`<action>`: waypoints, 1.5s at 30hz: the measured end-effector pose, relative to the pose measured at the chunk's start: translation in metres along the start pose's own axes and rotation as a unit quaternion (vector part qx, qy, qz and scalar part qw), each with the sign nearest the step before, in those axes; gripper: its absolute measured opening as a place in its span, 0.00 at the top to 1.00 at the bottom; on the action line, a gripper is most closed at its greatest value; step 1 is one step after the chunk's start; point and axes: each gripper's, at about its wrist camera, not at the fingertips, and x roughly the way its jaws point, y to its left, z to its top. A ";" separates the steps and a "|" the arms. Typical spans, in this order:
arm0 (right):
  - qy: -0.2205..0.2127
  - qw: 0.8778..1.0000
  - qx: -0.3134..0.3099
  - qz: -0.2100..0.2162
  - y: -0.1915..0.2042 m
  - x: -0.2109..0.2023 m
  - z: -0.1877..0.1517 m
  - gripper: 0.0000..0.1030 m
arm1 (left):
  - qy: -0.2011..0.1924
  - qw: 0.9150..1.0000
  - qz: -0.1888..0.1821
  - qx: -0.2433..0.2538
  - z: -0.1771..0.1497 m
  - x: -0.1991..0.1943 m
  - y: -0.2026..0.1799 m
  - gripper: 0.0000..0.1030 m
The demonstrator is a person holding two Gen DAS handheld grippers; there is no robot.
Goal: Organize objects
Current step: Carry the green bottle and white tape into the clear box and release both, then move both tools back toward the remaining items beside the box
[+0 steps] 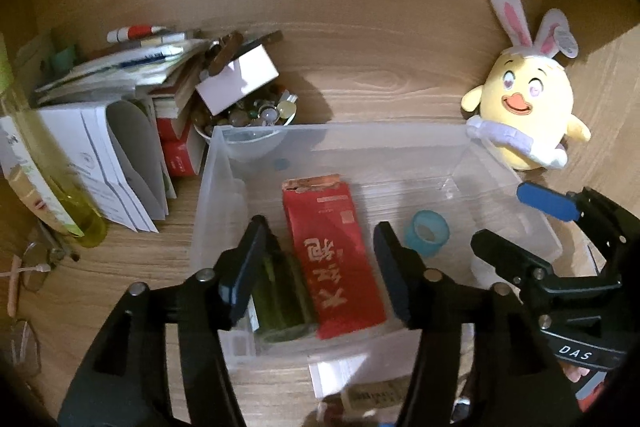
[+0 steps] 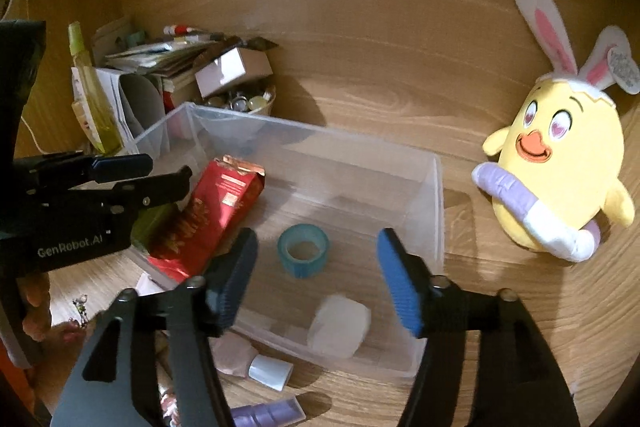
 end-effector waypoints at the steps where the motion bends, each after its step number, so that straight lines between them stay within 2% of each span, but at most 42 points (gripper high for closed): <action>1: -0.004 1.000 -0.001 -0.001 0.001 -0.003 0.001 0.31 | -0.004 1.000 0.001 0.001 0.000 -0.004 -0.001 0.36; 7: -0.025 1.000 -0.003 -0.003 0.002 -0.026 0.001 0.20 | -0.031 0.999 0.009 0.002 -0.002 -0.032 -0.002 0.14; 13: -0.044 0.999 -0.010 -0.008 0.005 -0.050 -0.004 0.20 | -0.054 0.998 0.022 0.011 -0.009 -0.058 -0.003 0.07; 24: -0.057 0.998 -0.013 -0.009 0.011 -0.079 -0.024 0.16 | -0.047 0.999 0.020 0.011 -0.034 -0.078 0.000 0.07; 37: -0.025 1.000 0.003 0.001 0.010 -0.082 -0.058 0.15 | -0.003 1.000 0.023 0.004 -0.072 -0.069 0.005 0.07; 45: 0.015 1.000 0.001 0.002 0.009 -0.067 -0.077 0.15 | 0.027 0.999 0.017 0.005 -0.094 -0.057 0.003 0.07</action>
